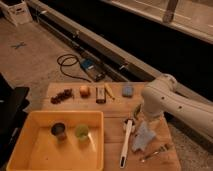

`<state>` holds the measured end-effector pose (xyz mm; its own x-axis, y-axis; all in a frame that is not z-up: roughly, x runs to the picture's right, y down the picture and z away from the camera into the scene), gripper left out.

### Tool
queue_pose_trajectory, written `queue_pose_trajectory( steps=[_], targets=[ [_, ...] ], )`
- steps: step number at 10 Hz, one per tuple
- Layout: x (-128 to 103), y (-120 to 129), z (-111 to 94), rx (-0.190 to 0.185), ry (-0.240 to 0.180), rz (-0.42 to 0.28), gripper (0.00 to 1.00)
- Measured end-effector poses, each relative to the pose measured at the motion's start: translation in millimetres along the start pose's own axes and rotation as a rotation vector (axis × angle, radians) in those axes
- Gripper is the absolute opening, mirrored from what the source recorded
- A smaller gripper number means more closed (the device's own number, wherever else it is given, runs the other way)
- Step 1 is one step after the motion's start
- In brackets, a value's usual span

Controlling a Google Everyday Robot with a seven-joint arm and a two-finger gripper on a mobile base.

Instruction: Place towel in metal cup

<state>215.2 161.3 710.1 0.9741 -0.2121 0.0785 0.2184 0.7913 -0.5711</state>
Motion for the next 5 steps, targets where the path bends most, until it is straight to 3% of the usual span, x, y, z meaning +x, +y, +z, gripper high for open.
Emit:
queue_pose_trajectory(
  steps=[5],
  targets=[
    [12, 12, 50, -0.076, -0.054, 0.013, 0.65]
  ],
)
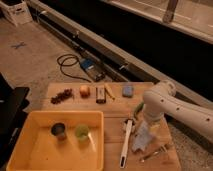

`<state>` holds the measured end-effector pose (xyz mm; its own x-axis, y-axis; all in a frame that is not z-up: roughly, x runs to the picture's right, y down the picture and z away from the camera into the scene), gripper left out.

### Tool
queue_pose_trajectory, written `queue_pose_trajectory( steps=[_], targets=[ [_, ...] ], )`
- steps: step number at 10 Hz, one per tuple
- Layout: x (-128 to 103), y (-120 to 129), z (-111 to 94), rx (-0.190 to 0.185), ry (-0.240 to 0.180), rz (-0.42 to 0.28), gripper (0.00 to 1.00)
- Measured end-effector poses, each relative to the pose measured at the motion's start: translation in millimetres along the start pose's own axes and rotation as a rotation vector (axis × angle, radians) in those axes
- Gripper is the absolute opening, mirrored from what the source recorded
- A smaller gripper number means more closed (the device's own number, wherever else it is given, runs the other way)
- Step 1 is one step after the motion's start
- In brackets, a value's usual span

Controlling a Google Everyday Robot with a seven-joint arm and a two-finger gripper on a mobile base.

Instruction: Place towel in metal cup

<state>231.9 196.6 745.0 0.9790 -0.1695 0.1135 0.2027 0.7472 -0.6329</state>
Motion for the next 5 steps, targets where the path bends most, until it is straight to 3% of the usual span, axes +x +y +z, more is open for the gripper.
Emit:
queue_pose_trajectory(
  steps=[4, 5],
  targets=[
    [2, 4, 30, -0.022, -0.107, 0.013, 0.65],
    [-1, 5, 39, -0.023, -0.150, 0.014, 0.65]
  ],
)
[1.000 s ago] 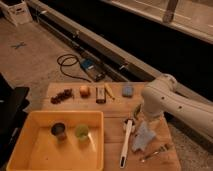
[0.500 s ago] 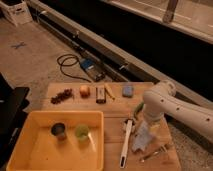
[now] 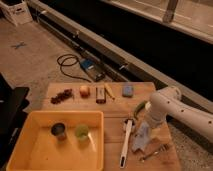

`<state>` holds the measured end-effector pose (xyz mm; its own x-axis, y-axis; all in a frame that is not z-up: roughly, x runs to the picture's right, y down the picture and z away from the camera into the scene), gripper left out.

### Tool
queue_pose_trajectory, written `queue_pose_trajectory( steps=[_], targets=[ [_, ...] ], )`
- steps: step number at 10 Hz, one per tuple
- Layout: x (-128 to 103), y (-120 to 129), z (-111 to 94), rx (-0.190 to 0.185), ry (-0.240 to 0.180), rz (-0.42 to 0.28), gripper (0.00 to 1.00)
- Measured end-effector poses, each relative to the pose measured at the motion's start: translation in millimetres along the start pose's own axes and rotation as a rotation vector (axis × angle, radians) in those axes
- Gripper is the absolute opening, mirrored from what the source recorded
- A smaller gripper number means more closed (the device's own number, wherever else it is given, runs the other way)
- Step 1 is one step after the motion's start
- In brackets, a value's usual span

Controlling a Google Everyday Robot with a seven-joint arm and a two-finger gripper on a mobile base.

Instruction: Place towel in metal cup

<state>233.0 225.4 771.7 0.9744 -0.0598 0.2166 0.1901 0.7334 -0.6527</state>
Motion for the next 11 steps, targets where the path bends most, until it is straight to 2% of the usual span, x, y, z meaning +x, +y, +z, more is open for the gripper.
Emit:
queue_pose_trajectory(
  steps=[2, 3, 5, 7, 11],
  targets=[
    [-1, 3, 17, -0.008, -0.095, -0.007, 0.65],
    [-4, 2, 26, -0.012, -0.130, -0.018, 0.65],
    [-6, 2, 46, -0.042, -0.182, -0.037, 0.65],
    [-5, 1, 50, -0.051, -0.194, -0.033, 0.63],
    [-4, 2, 46, -0.056, -0.187, -0.041, 0.27]
  ],
)
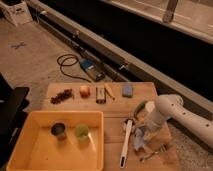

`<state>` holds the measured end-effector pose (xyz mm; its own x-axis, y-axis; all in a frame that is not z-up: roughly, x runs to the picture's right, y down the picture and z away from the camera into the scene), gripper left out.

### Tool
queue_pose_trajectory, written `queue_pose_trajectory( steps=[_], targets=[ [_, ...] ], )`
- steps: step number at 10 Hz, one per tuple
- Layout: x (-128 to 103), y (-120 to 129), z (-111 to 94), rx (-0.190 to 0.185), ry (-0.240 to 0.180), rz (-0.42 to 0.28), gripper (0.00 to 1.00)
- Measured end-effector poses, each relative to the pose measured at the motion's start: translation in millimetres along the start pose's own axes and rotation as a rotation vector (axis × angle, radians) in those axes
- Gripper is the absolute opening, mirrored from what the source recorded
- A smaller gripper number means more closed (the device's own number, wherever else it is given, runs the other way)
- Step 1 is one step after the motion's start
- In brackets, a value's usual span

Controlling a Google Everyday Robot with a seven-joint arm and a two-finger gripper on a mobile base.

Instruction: Place towel in metal cup

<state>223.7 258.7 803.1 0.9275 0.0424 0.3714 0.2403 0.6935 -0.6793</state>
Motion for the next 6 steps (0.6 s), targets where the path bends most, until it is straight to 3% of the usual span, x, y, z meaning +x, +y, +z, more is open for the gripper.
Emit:
queue_pose_trajectory(
  steps=[2, 6],
  targets=[
    [-0.9, -1.0, 0.9, 0.016, 0.020, 0.024, 0.05],
    [1.1, 2.3, -1.1, 0.020, 0.031, 0.025, 0.00]
  ],
)
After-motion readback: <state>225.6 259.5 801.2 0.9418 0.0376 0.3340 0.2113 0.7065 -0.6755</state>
